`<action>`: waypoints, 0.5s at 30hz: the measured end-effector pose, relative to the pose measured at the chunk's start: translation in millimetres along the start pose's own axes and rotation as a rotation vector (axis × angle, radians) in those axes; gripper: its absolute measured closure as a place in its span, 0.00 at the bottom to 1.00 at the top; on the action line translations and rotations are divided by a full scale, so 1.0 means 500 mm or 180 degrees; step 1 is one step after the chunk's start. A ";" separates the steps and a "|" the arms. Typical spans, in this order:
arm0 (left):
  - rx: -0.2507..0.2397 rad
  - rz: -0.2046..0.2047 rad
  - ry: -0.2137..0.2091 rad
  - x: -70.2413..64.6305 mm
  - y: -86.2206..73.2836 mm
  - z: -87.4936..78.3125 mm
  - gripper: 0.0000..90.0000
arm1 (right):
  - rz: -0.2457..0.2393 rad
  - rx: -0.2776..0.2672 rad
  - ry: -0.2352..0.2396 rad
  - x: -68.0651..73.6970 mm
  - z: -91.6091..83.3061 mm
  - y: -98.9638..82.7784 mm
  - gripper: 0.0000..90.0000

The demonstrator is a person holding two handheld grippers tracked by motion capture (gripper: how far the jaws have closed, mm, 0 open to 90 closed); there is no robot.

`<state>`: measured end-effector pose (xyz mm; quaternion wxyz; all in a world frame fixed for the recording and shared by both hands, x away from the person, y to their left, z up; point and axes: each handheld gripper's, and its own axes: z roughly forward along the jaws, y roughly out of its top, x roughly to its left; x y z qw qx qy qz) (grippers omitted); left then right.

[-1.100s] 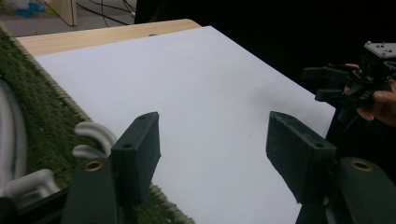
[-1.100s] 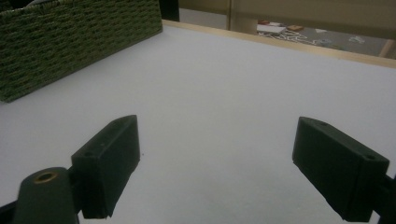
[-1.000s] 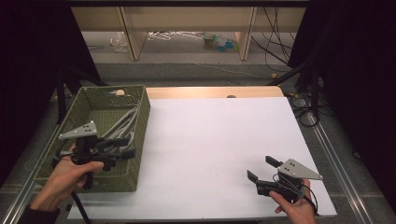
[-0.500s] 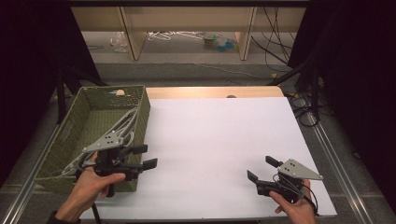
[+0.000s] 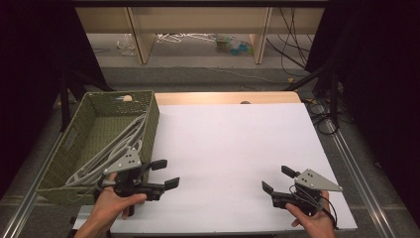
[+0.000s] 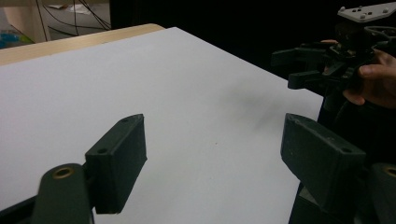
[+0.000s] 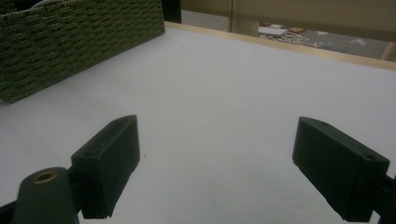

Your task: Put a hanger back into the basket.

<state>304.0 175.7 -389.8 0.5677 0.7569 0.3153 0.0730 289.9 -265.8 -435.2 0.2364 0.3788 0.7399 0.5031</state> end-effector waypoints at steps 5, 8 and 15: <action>-0.0028 0.0045 -0.0002 -0.017 -0.026 0.017 0.25 | -0.0002 0.0000 -0.0003 0.001 -0.002 0.001 0.18; -0.0026 0.0113 0.0029 -0.020 -0.039 0.025 0.25 | -0.0002 -0.0022 0.0025 0.001 0.000 0.000 0.18; -0.0017 0.0062 0.0173 -0.028 -0.093 0.042 0.25 | -0.0023 -0.0096 0.0086 0.014 -0.005 0.001 0.18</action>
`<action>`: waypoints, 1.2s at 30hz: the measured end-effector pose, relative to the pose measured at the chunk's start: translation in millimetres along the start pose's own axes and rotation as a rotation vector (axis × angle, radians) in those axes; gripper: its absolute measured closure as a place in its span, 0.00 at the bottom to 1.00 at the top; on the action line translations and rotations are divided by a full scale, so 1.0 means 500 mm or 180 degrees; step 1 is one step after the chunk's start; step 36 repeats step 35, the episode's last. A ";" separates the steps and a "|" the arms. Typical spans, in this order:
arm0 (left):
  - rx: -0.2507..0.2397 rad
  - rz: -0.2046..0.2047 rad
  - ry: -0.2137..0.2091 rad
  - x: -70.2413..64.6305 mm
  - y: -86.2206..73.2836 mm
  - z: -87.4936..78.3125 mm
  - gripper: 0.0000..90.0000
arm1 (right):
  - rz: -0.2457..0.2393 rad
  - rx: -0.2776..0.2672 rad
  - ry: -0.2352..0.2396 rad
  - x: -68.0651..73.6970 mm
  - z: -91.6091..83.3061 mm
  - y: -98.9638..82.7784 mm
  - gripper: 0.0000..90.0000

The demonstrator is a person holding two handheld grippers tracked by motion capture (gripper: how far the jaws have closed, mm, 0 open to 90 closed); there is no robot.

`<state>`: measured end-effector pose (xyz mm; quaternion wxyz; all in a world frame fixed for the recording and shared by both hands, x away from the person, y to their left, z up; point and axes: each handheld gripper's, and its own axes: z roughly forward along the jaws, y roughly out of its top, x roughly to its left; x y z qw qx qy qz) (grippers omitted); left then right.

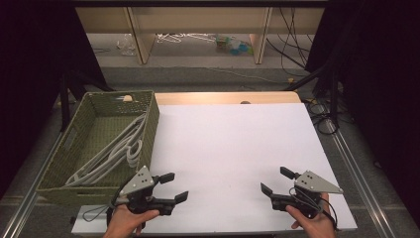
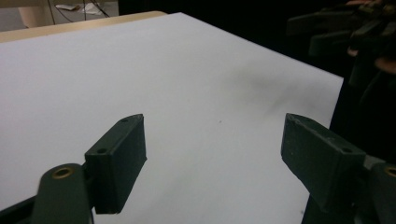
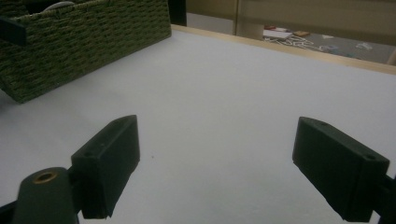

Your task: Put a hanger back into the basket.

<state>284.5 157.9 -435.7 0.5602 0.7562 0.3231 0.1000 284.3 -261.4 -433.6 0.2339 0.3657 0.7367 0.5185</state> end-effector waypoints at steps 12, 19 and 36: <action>-0.0116 0.0015 0.0077 0.004 -0.006 -0.019 0.23 | -0.0057 0.0126 0.0184 0.030 -0.014 -0.009 0.18; -0.0114 0.0031 0.0099 0.006 -0.005 -0.017 0.22 | -0.0053 0.0139 0.0221 0.031 -0.015 -0.007 0.18; -0.0073 0.0018 0.0078 0.008 -0.006 -0.016 0.22 | -0.0067 0.0124 0.0226 0.029 -0.010 -0.006 0.17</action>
